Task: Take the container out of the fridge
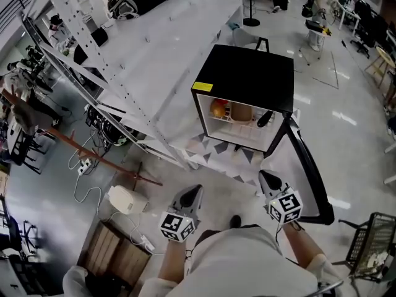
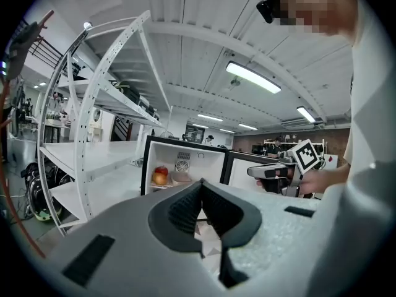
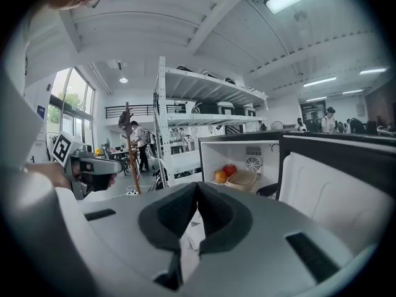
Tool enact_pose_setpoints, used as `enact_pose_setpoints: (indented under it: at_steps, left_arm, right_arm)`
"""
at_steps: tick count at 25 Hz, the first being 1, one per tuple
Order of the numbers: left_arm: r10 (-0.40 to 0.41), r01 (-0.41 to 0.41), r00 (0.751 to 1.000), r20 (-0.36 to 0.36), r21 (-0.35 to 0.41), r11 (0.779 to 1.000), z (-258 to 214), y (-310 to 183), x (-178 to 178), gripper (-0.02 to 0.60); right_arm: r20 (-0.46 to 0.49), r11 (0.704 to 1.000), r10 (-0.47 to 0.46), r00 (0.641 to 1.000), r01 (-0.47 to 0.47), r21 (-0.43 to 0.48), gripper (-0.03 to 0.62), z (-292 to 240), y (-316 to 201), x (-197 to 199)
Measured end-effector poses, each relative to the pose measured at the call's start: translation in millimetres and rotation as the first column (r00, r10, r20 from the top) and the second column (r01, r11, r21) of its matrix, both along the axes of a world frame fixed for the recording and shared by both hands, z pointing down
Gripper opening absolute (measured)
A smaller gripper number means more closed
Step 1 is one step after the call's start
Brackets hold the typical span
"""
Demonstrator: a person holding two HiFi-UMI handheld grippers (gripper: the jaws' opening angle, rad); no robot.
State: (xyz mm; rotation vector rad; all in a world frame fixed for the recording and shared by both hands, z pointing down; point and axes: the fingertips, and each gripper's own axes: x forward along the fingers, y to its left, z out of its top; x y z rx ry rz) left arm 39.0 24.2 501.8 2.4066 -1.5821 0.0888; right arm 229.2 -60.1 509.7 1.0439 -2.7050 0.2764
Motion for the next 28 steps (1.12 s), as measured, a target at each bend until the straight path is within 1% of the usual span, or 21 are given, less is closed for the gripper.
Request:
enact_pose_setpoints:
  at_steps: [4, 8, 14, 18, 21, 25, 28]
  left_arm:
    - [-0.005, 0.005, 1.000, -0.002, -0.007, 1.000, 3, -12, 3, 0.005]
    - [0.003, -0.003, 1.000, 0.005, -0.016, 1.000, 5, -20, 6, 0.005]
    - [0.019, -0.019, 1.000, 0.004, -0.022, 1.000, 6, -37, -2, 0.005]
    - [0.061, -0.061, 0.998, 0.001, -0.011, 0.998, 4, -55, -11, 0.005]
    - [0.108, -0.108, 0.994, -0.001, -0.006, 0.994, 4, -74, -18, 0.005]
    - [0.188, -0.188, 0.982, 0.007, -0.003, 0.982, 2, -95, -26, 0.005]
    - [0.234, -0.234, 0.972, -0.001, -0.001, 0.972, 2, -109, -32, 0.005]
  right_arm:
    - [0.004, 1.000, -0.006, 1.000, 0.006, -0.012, 0.006, 5, -11, 0]
    - [0.006, 1.000, 0.006, 1.000, -0.006, -0.025, 0.006, 8, -20, 2]
    - [0.000, 0.999, 0.027, 1.000, -0.027, -0.028, 0.006, 12, -32, -4]
    - [-0.027, 0.998, 0.059, 0.998, -0.060, -0.023, 0.006, 17, -39, -8]
    - [-0.048, 0.996, 0.090, 0.995, -0.091, -0.018, 0.006, 19, -48, -16]
    - [-0.094, 0.992, 0.130, 0.987, -0.130, 0.009, 0.006, 17, -60, -29]
    - [-0.138, 0.988, 0.157, 0.978, -0.153, 0.034, 0.006, 16, -70, -37]
